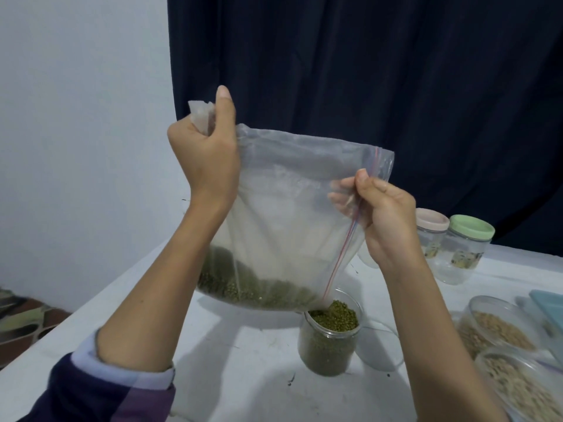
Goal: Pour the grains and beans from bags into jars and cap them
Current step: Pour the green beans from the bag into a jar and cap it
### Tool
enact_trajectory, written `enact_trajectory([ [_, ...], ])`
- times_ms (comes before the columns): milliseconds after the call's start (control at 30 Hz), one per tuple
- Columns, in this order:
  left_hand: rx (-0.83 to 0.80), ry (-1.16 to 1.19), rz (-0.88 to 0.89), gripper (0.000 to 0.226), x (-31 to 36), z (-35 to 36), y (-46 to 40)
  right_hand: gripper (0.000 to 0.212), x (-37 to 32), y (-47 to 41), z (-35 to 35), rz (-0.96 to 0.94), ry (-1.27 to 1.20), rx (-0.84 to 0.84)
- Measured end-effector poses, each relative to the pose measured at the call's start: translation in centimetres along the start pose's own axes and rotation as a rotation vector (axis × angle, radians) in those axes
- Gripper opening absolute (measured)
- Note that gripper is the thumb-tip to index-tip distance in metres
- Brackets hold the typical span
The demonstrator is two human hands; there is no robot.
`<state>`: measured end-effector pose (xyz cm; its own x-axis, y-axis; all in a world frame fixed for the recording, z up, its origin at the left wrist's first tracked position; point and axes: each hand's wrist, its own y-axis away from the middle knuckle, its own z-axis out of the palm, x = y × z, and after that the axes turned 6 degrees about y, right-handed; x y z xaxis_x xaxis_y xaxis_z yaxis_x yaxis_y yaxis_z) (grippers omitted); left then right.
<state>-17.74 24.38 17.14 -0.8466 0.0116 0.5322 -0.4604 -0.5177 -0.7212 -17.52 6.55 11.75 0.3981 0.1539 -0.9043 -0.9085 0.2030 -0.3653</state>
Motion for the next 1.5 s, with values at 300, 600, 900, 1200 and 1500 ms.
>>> enact_trajectory([
  [300, 0.024, 0.015, -0.005, 0.058, 0.1, -0.3, -0.4, 0.024, -0.2, 0.1, 0.2, -0.021, -0.009, -0.012],
  [600, 0.010, 0.025, -0.025, 0.070, 0.1, -0.5, -0.4, 0.025, -0.5, 0.3, 0.1, -0.028, -0.006, -0.021],
  [900, -0.005, 0.043, -0.044, 0.071, -0.3, 0.0, 0.2, 0.024, -0.1, -0.2, -0.2, -0.057, 0.036, 0.006],
  [1200, -0.015, 0.009, -0.062, 0.072, -1.1, -0.1, 0.3, 0.024, 0.8, -0.9, -0.2, -0.067, 0.041, 0.004],
  [1500, -0.006, 0.019, -0.059, 0.073, -1.4, 0.4, 0.2, 0.024, 0.3, -0.8, -0.7, -0.067, 0.072, -0.008],
])
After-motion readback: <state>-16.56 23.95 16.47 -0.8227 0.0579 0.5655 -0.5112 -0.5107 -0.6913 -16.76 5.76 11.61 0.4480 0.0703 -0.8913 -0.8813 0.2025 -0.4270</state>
